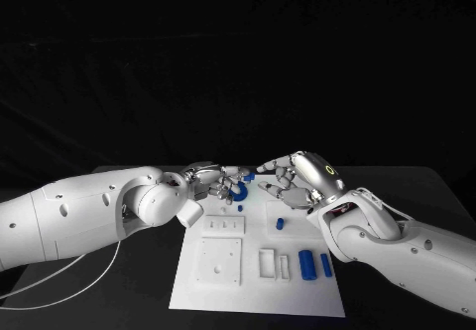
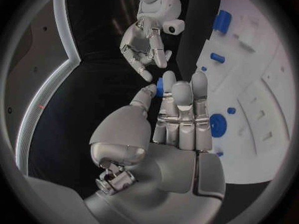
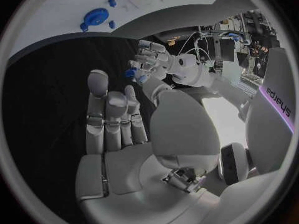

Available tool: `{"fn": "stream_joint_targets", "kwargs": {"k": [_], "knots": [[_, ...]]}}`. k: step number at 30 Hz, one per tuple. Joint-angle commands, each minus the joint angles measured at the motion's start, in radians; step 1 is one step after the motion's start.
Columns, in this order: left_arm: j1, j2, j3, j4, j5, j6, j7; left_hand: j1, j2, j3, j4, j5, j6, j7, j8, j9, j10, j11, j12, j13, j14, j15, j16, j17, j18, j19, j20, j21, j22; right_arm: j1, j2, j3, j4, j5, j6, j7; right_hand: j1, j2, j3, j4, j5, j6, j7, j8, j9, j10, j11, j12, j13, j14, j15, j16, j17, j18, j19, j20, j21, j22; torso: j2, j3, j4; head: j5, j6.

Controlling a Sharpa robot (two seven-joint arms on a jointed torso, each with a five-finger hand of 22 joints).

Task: Assemble the parts on the task board

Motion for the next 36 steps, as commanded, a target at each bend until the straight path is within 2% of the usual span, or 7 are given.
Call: {"fn": "stream_joint_targets", "kwargs": {"k": [1,8,11,16,21,23,36], "knots": [[0.0,0.002,0.001,0.001,0.01,0.027,0.001,-0.004,0.007,0.011,-0.005,0.002,0.114,-0.089,0.001,0.313,0.041,-0.016,0.003,0.001,0.002,-0.009,0.003,0.003,-0.017,0.001,-0.007,0.006,0.001,0.0,0.007,0.0,-0.004,-0.024,0.0,0.011,0.007,0.001,-0.005,0.0,-0.006,0.011,0.001,-0.003,0.0,-0.001,-0.007,0.002,-0.001,0.0,-0.005,-0.003,0.001,-0.001,0.038,0.0,-0.003,0.002,0.001,0.0011,-0.0011,0.002,-0.002],[0.0,0.002,0.001,0.003,0.01,0.038,-0.002,-0.008,0.011,0.011,-0.001,0.0,0.114,-0.09,0.002,0.313,0.041,-0.016,0.003,0.0,0.003,-0.008,0.0,0.005,-0.017,0.001,-0.007,0.004,0.002,0.0,0.022,0.0,-0.015,-0.028,0.002,0.012,0.014,0.005,-0.013,-0.004,-0.021,0.045,-0.008,-0.003,0.003,0.0,-0.011,0.001,-0.001,0.001,-0.008,-0.004,0.002,-0.004,0.038,-0.002,-0.005,0.004,0.0,-0.0003,-0.0019,0.001,-0.003],[0.0,0.002,0.001,0.003,0.01,0.044,-0.003,-0.008,0.011,0.012,-0.002,0.001,0.114,-0.09,0.002,0.313,0.041,-0.016,0.003,0.0,0.003,-0.008,0.0,0.005,-0.016,0.0,-0.007,0.004,0.002,0.0,0.03,0.0,-0.022,-0.033,0.002,0.011,0.017,0.007,-0.019,-0.007,-0.029,0.06,-0.012,-0.003,0.006,0.0,-0.014,0.001,0.0,0.001,-0.01,-0.004,0.004,-0.006,0.039,-0.005,-0.006,0.005,0.001,0.0006,-0.0007,0.001,-0.003],[0.0,0.002,0.001,0.004,0.008,0.057,-0.007,-0.008,0.01,0.014,-0.005,0.004,0.115,-0.09,0.002,0.314,0.041,-0.017,0.005,0.001,0.006,-0.008,0.0,0.007,-0.016,0.001,-0.007,0.005,0.003,0.0,0.043,0.0,-0.032,-0.046,-0.011,0.003,0.019,0.007,-0.023,-0.01,-0.04,0.065,-0.013,-0.003,0.008,0.001,-0.014,0.001,0.0,0.002,-0.01,-0.003,0.005,-0.007,0.039,-0.005,-0.007,0.006,0.0,0.0013,-0.0006,0.001,-0.004],[0.0,0.002,0.001,0.004,0.006,0.068,-0.01,-0.009,0.01,0.016,-0.007,0.006,0.116,-0.09,0.002,0.315,0.041,-0.018,0.007,0.002,0.007,-0.009,0.001,0.01,-0.016,0.002,-0.007,0.005,0.004,0.0,0.048,0.0,-0.04,-0.056,-0.02,-0.004,0.022,0.006,-0.024,-0.012,-0.043,0.069,-0.014,-0.003,0.008,0.003,-0.015,0.002,0.001,0.002,-0.011,-0.002,0.006,-0.008,0.04,-0.006,-0.007,0.006,0.0,0.0004,-0.0013,0.001,-0.005],[0.0,0.002,0.001,0.004,0.005,0.072,-0.011,-0.01,0.009,0.017,-0.009,0.011,0.118,-0.091,0.002,0.316,0.041,-0.019,0.012,0.003,0.012,-0.01,0.002,0.011,-0.016,0.004,-0.009,0.006,0.005,0.0,0.05,0.0,-0.043,-0.059,-0.021,-0.006,0.025,0.006,-0.024,-0.015,-0.045,0.07,-0.014,-0.003,0.008,0.004,-0.015,0.003,0.002,0.002,-0.011,-0.002,0.007,-0.008,0.04,-0.006,-0.007,0.006,0.0,0.0006,-0.0019,0.001,-0.008],[0.0,0.0,0.001,0.003,0.003,0.084,-0.008,-0.023,0.006,0.033,-0.017,0.023,0.123,-0.093,0.002,0.32,0.041,-0.022,0.023,0.003,0.021,-0.012,-0.001,0.013,-0.018,0.01,-0.012,0.002,0.006,-0.001,0.054,0.0,-0.05,-0.072,-0.024,-0.007,0.028,-0.001,-0.03,-0.022,-0.045,0.081,-0.017,-0.003,0.01,0.006,-0.017,0.001,0.002,0.002,-0.011,0.001,0.012,-0.008,0.04,-0.007,-0.006,0.008,0.0,0.0015,-0.0021,0.002,-0.01]]}}
